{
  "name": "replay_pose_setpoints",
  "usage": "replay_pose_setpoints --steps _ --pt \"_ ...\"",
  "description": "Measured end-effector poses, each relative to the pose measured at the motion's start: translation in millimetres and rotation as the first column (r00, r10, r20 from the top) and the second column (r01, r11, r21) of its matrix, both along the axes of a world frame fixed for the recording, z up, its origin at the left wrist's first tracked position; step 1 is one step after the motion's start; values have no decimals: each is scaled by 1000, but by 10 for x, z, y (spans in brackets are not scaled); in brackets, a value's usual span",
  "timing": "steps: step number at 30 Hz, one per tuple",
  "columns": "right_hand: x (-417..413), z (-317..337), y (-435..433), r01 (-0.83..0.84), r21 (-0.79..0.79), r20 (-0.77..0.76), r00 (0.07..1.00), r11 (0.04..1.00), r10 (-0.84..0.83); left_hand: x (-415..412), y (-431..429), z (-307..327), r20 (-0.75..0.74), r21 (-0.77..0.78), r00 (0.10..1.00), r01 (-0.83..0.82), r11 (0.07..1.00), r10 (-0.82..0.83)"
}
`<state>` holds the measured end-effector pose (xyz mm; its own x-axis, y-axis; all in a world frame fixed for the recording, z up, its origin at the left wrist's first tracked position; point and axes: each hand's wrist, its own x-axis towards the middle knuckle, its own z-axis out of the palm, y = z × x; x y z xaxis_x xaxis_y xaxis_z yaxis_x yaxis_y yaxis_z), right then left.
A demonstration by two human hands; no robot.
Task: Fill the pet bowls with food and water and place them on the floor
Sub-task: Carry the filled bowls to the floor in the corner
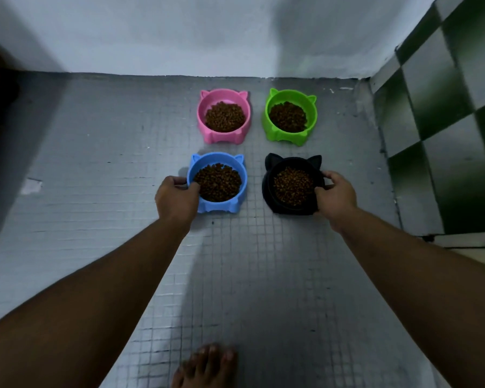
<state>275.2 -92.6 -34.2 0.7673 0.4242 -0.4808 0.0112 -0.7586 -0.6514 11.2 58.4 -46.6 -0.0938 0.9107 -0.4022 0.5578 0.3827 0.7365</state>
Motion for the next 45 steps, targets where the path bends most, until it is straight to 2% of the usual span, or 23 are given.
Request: replay_pose_setpoints --steps 12,15,17,21,25,30,35,40,45 --pt "-137 71 6 -56 -104 86 994 993 65 39 84 125 -67 -42 996 61 997 -64" --pt "-168 262 -100 -122 -190 66 988 974 137 -21 -37 301 -134 -28 983 121 992 -123" --pt "-226 553 -170 -152 -189 55 985 970 165 -4 -185 631 -166 -20 961 220 975 -220" --pt "-476 1416 -352 -230 -174 83 965 957 247 28 -512 1623 -200 -14 872 454 891 -447" --pt "-841 2497 -436 -233 -108 97 965 967 243 -57 -826 2774 -181 -4 808 570 822 -561" --pt "-1330 4111 -515 -284 17 144 949 959 279 -290 -1084 4320 -122 30 826 557 830 -550" --pt "-1684 5456 -837 -260 92 169 955 961 242 -588 -1440 5607 -103 73 824 564 822 -556" --pt "-2113 6546 -1312 -218 190 207 962 957 178 -1035 -1803 6581 -81 146 820 572 807 -566" --pt "-2741 7247 -1907 -181 238 261 958 954 117 -1614 -2224 7187 -27 191 751 652 734 -660"
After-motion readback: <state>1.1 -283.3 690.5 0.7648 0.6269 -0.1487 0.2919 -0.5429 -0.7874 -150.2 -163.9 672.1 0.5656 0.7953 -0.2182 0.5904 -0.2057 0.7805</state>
